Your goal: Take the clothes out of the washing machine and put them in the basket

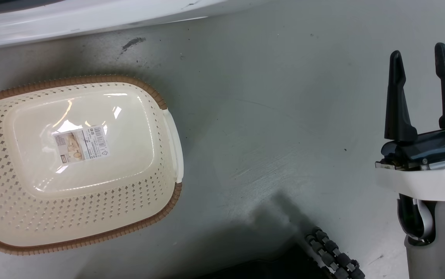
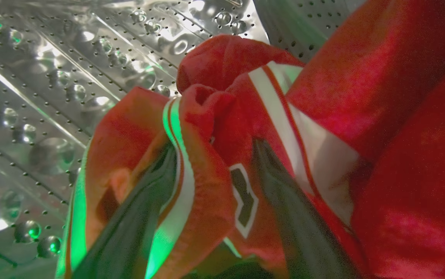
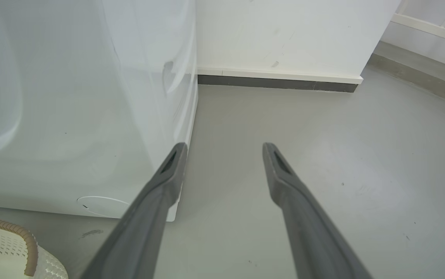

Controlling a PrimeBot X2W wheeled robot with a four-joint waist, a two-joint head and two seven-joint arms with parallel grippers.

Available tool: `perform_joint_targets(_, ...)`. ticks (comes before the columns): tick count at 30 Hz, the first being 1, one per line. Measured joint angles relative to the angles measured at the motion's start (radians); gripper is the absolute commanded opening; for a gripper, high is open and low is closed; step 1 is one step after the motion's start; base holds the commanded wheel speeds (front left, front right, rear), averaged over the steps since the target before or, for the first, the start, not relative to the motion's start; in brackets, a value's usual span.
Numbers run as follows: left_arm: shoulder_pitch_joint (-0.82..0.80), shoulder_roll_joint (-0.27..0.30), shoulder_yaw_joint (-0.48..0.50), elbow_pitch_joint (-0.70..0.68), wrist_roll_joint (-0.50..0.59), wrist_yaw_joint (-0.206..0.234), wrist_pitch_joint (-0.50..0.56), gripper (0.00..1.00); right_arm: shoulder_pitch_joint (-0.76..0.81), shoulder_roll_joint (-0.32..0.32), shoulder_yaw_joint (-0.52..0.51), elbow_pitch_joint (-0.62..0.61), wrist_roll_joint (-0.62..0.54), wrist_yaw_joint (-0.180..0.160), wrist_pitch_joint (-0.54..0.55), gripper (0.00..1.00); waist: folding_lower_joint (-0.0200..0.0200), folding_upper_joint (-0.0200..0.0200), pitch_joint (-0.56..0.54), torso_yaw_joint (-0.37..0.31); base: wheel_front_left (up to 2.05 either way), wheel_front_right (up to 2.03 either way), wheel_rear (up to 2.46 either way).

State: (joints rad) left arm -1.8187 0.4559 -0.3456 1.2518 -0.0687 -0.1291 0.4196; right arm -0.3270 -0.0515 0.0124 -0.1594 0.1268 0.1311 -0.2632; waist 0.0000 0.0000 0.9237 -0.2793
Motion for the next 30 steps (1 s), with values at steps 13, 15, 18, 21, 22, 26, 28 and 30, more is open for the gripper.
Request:
perform_joint_targets(13,0.001,0.034,-0.100,-0.017,-0.089,0.000,-0.033,0.00,-0.008,0.000,0.003,0.001,0.003,0.000,0.000,1.00,0.0000,0.0000,-0.007,0.002,0.00,0.00,0.00)
perform_joint_targets(15,0.015,0.038,-0.109,-0.019,-0.108,0.000,-0.056,0.00,-0.008,0.000,0.005,0.002,0.002,0.000,0.000,1.00,0.0000,0.0000,-0.018,0.003,0.00,0.00,0.00)
perform_joint_targets(18,0.044,0.038,-0.114,-0.023,-0.144,0.000,-0.113,0.00,-0.008,0.000,0.007,0.005,-0.004,0.000,0.000,1.00,0.0000,0.0000,-0.039,0.007,0.00,0.00,0.00)
perform_joint_targets(21,0.085,0.026,-0.114,-0.026,-0.175,0.000,-0.181,0.00,-0.008,0.000,0.008,0.012,-0.012,0.000,0.000,1.00,0.0000,0.0000,-0.069,0.014,0.00,0.00,0.00)
perform_joint_targets(22,0.103,0.020,-0.119,-0.026,-0.180,0.000,-0.207,0.00,-0.008,0.000,0.011,0.013,-0.016,0.000,0.000,1.00,0.0000,0.0000,-0.081,0.017,0.00,0.00,0.00)
perform_joint_targets(26,0.177,-0.010,-0.131,-0.028,-0.218,0.000,-0.303,0.00,0.002,0.000,0.018,0.024,-0.041,0.000,0.000,1.00,0.0000,0.0000,-0.134,0.033,0.00,0.00,0.00)
perform_joint_targets(28,0.210,-0.030,-0.139,-0.030,-0.235,0.000,-0.344,0.00,0.011,0.000,0.023,0.030,-0.052,0.000,0.000,1.00,0.0000,0.0000,-0.163,0.043,0.00,0.00,0.00)
perform_joint_targets(30,0.246,-0.050,-0.148,-0.034,-0.251,0.000,-0.385,0.00,0.021,0.000,0.025,0.036,-0.064,0.000,0.000,1.00,0.0000,0.0000,-0.192,0.055,0.00,0.00,0.00)
